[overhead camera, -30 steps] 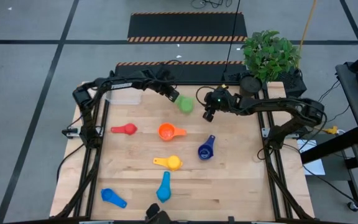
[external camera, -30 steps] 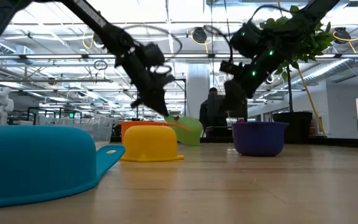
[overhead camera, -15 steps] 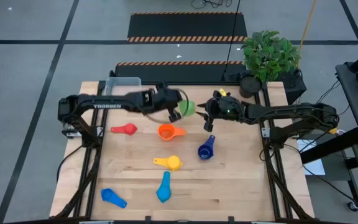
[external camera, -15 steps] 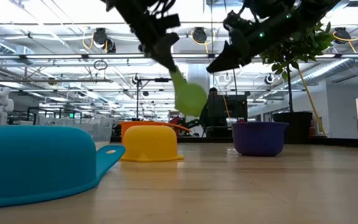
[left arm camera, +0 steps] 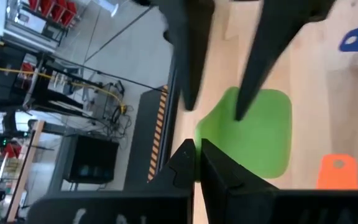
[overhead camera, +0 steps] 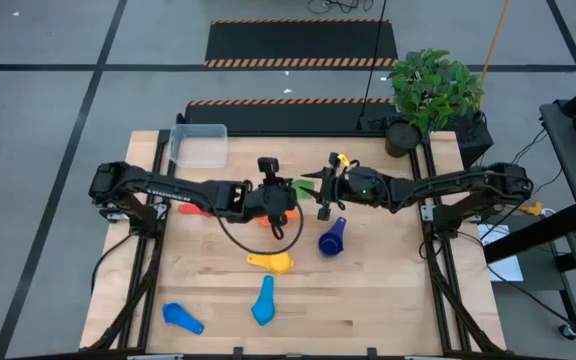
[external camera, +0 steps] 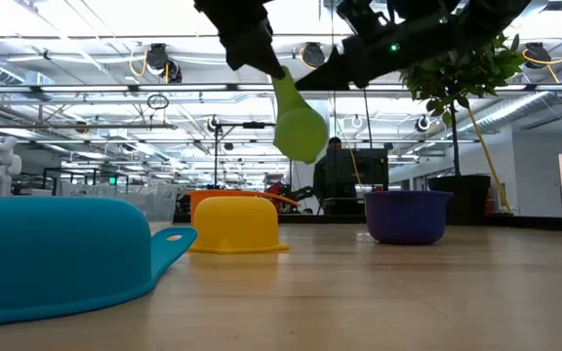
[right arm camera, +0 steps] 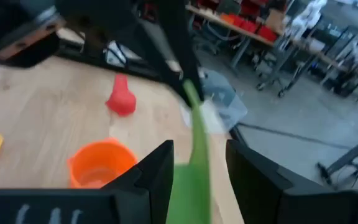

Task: Nest measuring cups in basket
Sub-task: Stack the green measuring cup on top of the orange measuring cup

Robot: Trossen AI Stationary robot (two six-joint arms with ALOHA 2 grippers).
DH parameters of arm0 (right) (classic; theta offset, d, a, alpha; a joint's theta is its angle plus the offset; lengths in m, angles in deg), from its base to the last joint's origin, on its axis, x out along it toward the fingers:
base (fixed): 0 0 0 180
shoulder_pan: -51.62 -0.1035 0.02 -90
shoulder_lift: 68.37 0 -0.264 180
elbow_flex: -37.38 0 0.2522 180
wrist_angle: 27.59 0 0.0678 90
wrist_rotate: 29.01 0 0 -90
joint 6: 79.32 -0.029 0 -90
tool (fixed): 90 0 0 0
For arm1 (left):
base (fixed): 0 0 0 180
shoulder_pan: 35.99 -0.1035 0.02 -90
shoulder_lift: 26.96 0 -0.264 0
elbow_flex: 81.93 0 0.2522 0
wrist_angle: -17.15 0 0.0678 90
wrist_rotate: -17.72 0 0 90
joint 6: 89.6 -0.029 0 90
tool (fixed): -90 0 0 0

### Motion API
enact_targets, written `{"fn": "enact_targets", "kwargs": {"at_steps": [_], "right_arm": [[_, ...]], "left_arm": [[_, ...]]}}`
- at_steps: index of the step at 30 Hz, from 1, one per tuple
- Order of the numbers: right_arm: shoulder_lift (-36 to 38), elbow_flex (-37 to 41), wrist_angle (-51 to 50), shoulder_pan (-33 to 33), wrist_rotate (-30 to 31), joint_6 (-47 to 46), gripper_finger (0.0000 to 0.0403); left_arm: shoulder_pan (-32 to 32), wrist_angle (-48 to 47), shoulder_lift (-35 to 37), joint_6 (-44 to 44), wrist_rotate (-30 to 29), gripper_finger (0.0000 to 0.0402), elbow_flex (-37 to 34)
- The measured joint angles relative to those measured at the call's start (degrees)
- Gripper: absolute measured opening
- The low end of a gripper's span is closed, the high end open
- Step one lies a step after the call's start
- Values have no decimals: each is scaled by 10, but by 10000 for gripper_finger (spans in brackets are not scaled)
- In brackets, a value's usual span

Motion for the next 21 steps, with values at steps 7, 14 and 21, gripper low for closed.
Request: {"fn": "enact_targets", "kwargs": {"at_steps": [7,14,21], "right_arm": [[-29,0,44,0,0,19,162],[-44,0,53,0,0,45,155],[-44,0,52,0,0,34,81]], "left_arm": [[8,-4,0,14,0,7,0],[12,-4,0,16,2,6,0],[12,-3,0,12,3,16,0]]}}
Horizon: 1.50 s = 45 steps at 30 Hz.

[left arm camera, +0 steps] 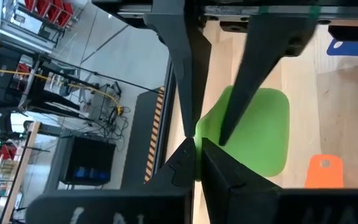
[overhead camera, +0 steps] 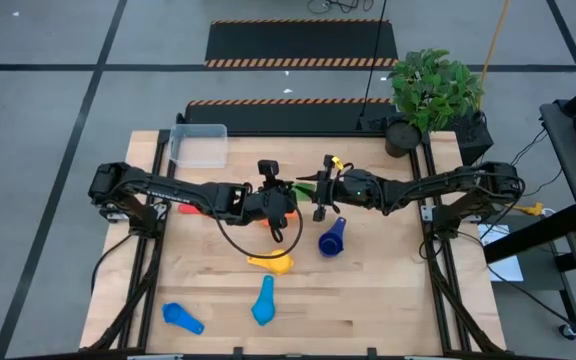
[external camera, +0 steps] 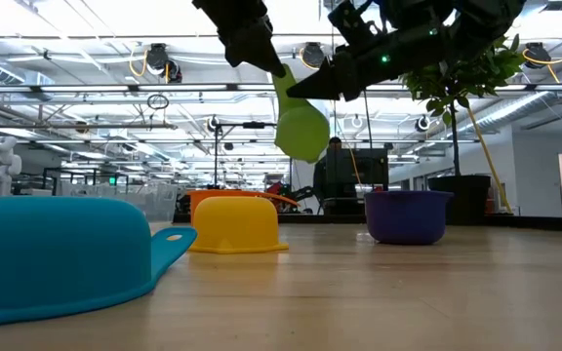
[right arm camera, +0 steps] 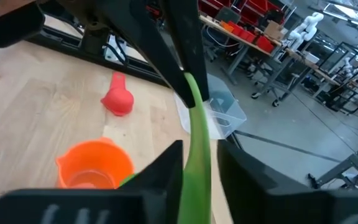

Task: Nest measuring cups in basket
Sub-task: Stack the green measuring cup on top of the orange measuring cup

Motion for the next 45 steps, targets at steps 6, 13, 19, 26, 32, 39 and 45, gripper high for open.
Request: {"fn": "enact_targets", "kwargs": {"at_steps": [6,13,19,26,32,39,45], "right_arm": [[0,0,-3,0,0,-18,8],[0,0,-26,0,3,-13,7],[34,0,-51,0,2,-13,3],[118,0,-129,-11,1,-23,2],[177,0,-156,-29,0,-62,1],[220,0,-120,-71,0,-80,1],[245,0,-93,-104,-14,-86,0]], "left_arm": [[0,17,0,-2,7,11,0],[7,33,0,38,10,99,0],[28,33,30,55,0,192,0],[54,-24,101,113,0,232,0],[62,-88,136,163,1,234,2],[52,-69,144,141,6,234,-31],[28,34,144,90,41,234,-71]]}}
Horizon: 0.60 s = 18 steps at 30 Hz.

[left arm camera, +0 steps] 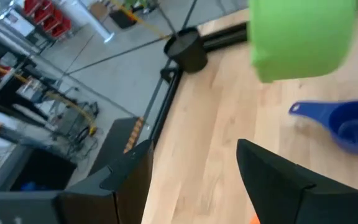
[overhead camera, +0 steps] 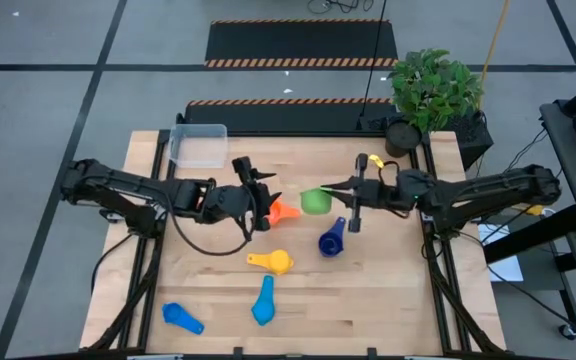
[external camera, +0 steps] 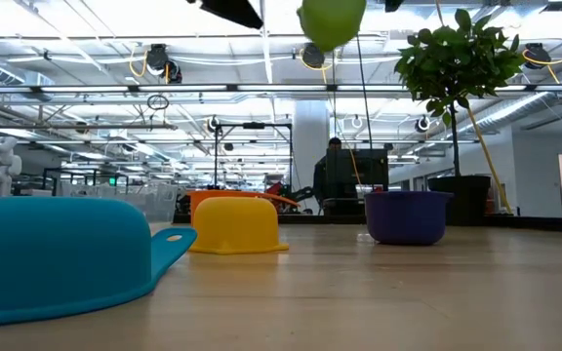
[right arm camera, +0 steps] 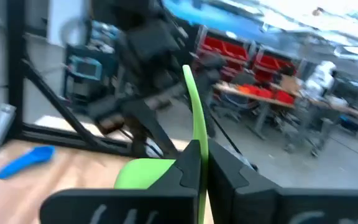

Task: Nest measuring cups in basket
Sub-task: Stack the green measuring cup on top of the orange measuring cup

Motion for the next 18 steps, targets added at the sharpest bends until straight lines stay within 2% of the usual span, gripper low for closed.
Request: {"fn": "enact_targets", "kwargs": {"at_steps": [4,7,16,18], "right_arm": [[9,0,17,-15,-33,1,0],[17,0,24,-30,-34,4,0],[84,2,25,-90,-49,-5,0],[101,19,46,-105,-48,-2,0]], "left_arm": [[-9,32,-1,-10,62,234,-3],[-7,44,0,-20,101,234,-2],[10,59,-1,-35,105,234,-2],[10,82,-3,-41,131,234,-2]]}}
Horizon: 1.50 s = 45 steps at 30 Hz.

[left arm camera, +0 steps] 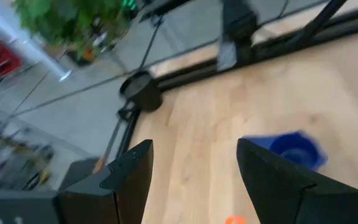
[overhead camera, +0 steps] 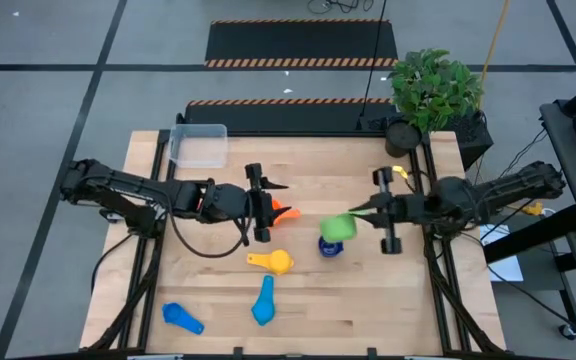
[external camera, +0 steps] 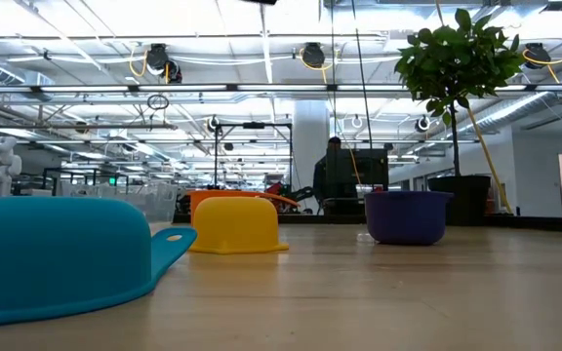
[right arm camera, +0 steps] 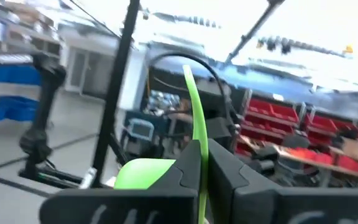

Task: Nest measuring cups in basket
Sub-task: Stack the green measuring cup on top of the orange measuring cup

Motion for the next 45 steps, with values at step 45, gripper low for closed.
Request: {"fn": "enact_targets", "kwargs": {"at_steps": [45], "right_arm": [[-23,145,396,4,0,29,0]], "left_arm": [[-8,621,-184,32,148,234,-41]]}}
